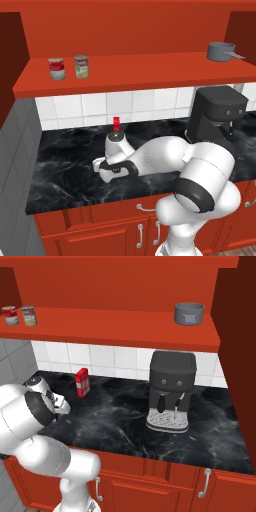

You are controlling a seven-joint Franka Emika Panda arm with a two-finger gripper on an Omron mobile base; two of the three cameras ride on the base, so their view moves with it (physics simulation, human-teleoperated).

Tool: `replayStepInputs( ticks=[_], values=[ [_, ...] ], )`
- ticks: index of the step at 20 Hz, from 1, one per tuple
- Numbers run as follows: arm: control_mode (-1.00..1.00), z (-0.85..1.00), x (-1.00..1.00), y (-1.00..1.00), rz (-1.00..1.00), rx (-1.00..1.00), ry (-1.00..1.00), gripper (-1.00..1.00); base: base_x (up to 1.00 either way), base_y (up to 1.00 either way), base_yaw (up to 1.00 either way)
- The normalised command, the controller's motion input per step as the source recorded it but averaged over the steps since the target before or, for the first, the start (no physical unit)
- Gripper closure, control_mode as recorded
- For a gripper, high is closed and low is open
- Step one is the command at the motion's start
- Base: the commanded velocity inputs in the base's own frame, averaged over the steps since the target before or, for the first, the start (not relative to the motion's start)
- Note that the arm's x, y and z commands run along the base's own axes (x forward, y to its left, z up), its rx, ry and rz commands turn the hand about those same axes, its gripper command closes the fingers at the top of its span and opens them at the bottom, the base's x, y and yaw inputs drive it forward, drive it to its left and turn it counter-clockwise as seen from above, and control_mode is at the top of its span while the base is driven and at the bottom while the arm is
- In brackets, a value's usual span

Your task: Pick the cans from the counter and place them in their designated side in the cabinet.

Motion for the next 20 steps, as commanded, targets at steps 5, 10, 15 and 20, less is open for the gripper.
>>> replayStepInputs(
  ticks=[5,10,15,20],
  values=[
    [-1.00,-0.22,0.14,0.00,0.00,-0.03,0.00,1.00,0.00,0.00,0.00],
    [-1.00,-0.15,0.01,0.00,0.00,-0.01,0.00,1.00,0.00,0.00,0.00],
    [-1.00,-0.01,0.00,0.00,-0.01,0.00,0.00,1.00,0.00,0.00,0.00],
    [-1.00,0.11,-0.03,0.00,-0.01,0.05,0.01,1.00,0.00,0.00,0.00]
  ],
)
